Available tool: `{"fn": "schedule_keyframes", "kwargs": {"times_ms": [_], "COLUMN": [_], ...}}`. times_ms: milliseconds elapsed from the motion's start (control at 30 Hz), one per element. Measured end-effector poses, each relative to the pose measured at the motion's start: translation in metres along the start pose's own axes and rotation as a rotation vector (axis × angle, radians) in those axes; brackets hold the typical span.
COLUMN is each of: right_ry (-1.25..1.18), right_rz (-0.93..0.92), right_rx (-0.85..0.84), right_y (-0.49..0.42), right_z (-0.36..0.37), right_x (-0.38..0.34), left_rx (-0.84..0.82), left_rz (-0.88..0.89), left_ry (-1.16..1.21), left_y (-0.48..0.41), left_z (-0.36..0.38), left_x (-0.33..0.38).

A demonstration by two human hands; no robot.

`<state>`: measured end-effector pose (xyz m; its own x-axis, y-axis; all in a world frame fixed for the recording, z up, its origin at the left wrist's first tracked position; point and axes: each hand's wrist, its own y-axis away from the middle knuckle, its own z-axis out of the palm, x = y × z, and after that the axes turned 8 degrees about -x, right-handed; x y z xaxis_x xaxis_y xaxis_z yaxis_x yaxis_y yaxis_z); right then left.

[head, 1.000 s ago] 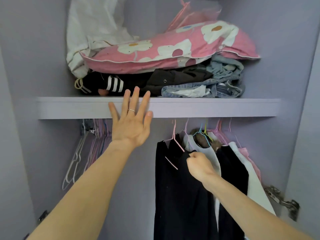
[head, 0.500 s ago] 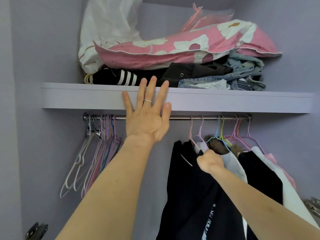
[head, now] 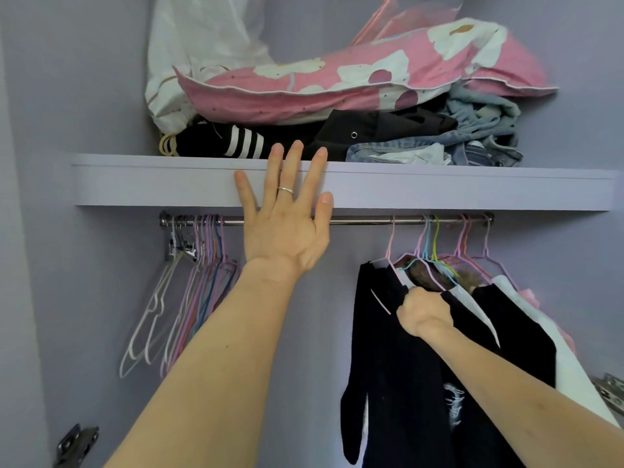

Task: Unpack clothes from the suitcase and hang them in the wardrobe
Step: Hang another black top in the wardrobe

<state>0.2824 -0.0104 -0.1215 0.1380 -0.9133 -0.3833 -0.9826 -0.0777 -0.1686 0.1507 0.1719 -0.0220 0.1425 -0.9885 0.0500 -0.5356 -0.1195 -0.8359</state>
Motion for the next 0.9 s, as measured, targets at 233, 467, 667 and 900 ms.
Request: {"fn": "schedule_keyframes", "kwargs": {"times_ms": [233,467,667,900], "right_ry": [0.034,-0.046,-0.134,-0.131], "right_rz": [0.014,-0.019,-0.068,-0.143], "right_rx": [-0.159,-0.233,-0.265,-0.043], "right_y": [0.013,0.082,0.193,0.312], "right_z": [-0.026,-0.104,-0.167,-0.208], "right_x": [0.01,0.035,0.069,0.122], "left_rx": [-0.131,-0.447,-0.697,-0.792], "left_rz": [-0.042,-0.109,-0.145,0.052], "left_ry": [-0.034,-0.037,0.161,0.354], "left_y": [0.008,-0.001,0.025,0.131], "left_z": [-0.001,-0.041,-0.113,-0.163], "left_x": [-0.003,0.015,0.041,0.117]}}
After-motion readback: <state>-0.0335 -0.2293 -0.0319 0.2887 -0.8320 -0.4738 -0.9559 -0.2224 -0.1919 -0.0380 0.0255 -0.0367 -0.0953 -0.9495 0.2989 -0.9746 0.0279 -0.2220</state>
